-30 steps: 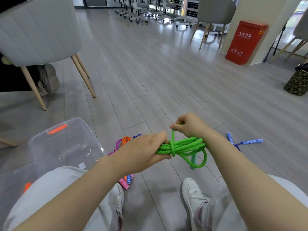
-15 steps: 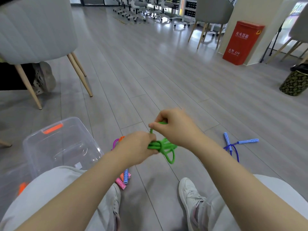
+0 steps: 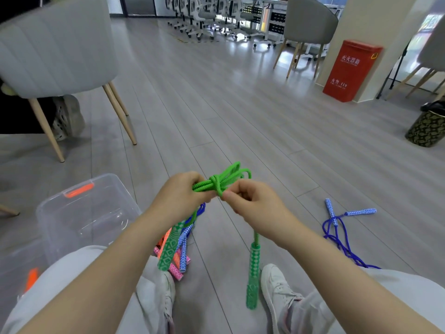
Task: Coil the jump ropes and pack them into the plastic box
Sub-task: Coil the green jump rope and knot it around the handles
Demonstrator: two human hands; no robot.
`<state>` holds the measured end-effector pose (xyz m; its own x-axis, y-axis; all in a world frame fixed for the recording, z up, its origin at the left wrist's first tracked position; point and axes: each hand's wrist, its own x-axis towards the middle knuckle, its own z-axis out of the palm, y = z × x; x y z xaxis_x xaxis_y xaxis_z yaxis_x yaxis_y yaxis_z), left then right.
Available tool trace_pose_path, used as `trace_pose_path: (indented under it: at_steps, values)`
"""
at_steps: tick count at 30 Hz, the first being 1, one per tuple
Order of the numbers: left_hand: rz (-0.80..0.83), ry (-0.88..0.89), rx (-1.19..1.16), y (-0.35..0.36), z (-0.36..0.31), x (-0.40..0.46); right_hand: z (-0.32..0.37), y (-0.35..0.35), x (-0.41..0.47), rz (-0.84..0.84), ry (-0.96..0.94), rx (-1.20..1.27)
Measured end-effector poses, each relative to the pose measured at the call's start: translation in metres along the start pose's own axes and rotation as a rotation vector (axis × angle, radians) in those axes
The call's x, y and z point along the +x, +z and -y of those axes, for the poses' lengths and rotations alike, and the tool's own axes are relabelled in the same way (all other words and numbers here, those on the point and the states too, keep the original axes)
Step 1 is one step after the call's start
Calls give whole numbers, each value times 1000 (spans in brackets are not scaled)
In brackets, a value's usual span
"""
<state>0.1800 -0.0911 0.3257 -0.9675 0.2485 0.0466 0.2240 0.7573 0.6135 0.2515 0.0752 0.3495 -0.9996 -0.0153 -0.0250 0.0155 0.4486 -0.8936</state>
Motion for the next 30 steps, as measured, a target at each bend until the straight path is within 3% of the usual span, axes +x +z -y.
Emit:
trace_pose_path:
  at_steps: [7, 11, 18, 22, 27, 30]
  values:
    - [-98, 269, 236, 16, -6, -12, 7, 11, -4, 4, -69, 333]
    - [-83, 391, 383, 31, -10, -17, 2, 6, 1, -65, 30, 498]
    - [-59, 111, -84, -5, -6, -6, -15, -5, -2, 360, 89, 454]
    - [75, 101, -242, -11, -10, -14, -31, -1, 0, 458, 138, 365]
    - [290, 201, -266, -25, -17, -24, -46, 2, 1, 501, 60, 229]
    - [454, 229, -244, -27, -18, -29, -56, -4, 5, 574, -16, 23]
